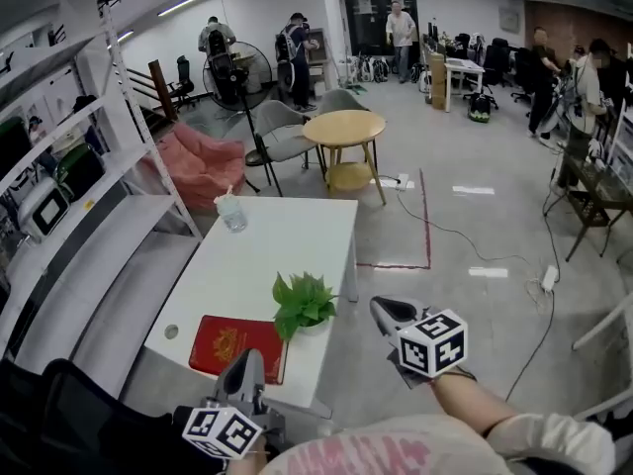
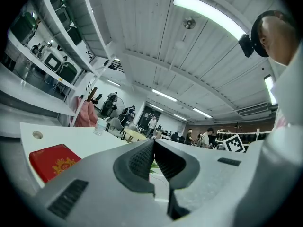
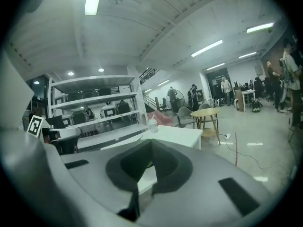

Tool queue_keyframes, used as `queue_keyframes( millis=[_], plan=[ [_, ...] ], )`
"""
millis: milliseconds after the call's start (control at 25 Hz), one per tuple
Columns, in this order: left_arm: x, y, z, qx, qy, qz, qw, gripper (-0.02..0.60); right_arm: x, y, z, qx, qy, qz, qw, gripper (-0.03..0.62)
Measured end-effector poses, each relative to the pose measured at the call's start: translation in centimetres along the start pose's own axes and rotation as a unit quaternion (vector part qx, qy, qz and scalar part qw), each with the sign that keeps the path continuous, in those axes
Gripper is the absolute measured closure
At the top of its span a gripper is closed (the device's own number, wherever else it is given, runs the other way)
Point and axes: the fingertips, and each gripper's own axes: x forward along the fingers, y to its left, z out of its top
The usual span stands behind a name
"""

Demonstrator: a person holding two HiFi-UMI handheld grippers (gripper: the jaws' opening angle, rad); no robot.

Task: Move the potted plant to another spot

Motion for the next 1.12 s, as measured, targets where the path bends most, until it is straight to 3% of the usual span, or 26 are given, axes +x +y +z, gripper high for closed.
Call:
queue_keyframes(
  millis=[280,560,880,1120],
  plan=[
    [2.7,3.5,2.1,0.005,0.001,-0.020,0.9998,0.578,3.2,0.1,0.9,0.005,-0.011,-0.021,1.000,0.588],
    [4.7,5.9,1.5,-0.001,0.016,-0.033,0.9993,0.578,5.2,-0.7,-0.3,0.015,-0.006,-0.041,0.999,0.588],
    [5.5,8.3,0.2,-0.001,0.030,-0.029,0.9991,0.578,8.2,-0.6,-2.6,0.084,-0.009,0.013,0.996,0.588],
    [4.8,9.7,-2.4,-0.016,0.049,-0.009,0.9986,0.578,9.6,-0.9,-6.1,0.115,0.022,0.022,0.993,0.588]
  ],
)
